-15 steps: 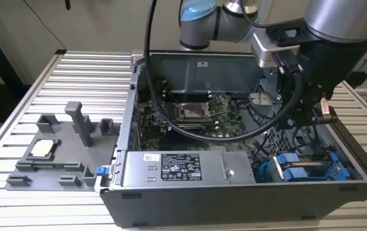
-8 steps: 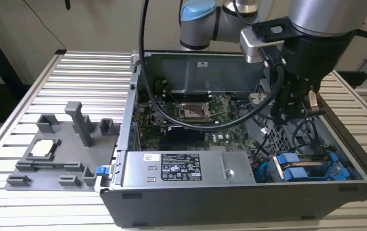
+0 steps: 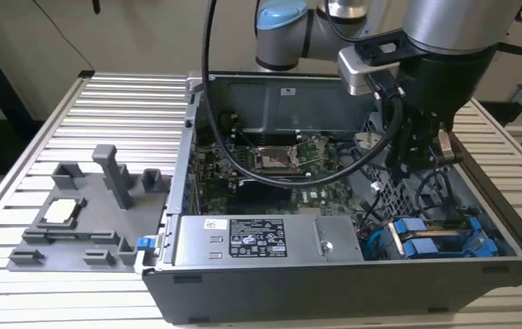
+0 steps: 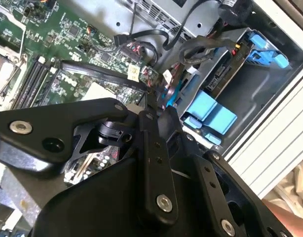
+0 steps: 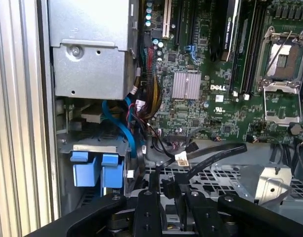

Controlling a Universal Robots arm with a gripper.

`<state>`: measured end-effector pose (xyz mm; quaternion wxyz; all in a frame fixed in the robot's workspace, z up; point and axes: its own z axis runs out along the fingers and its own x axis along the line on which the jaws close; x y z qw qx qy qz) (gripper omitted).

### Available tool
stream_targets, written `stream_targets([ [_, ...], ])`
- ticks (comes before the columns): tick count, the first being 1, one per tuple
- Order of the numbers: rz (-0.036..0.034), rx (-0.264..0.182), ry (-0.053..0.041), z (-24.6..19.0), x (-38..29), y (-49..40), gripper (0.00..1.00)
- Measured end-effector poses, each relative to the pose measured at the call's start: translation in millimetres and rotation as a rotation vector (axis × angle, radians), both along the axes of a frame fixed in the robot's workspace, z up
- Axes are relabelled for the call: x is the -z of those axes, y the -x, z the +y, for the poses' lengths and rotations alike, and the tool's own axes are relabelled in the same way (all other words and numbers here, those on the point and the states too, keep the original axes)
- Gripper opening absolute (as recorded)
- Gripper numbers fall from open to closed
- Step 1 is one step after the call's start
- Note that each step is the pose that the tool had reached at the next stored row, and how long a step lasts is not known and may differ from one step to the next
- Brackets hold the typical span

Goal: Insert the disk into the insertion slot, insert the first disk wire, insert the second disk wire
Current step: 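Insert the second disk wire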

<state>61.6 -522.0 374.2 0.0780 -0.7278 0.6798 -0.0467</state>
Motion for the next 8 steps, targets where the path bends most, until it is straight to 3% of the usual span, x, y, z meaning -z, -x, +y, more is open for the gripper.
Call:
stream_targets([
  [5,-0.0139,-0.003,0.0004,1.2,3.9,1.5,0.27],
  [8,-0.0165,-0.004,0.0007,1.3,4.4,2.0,0.27],
])
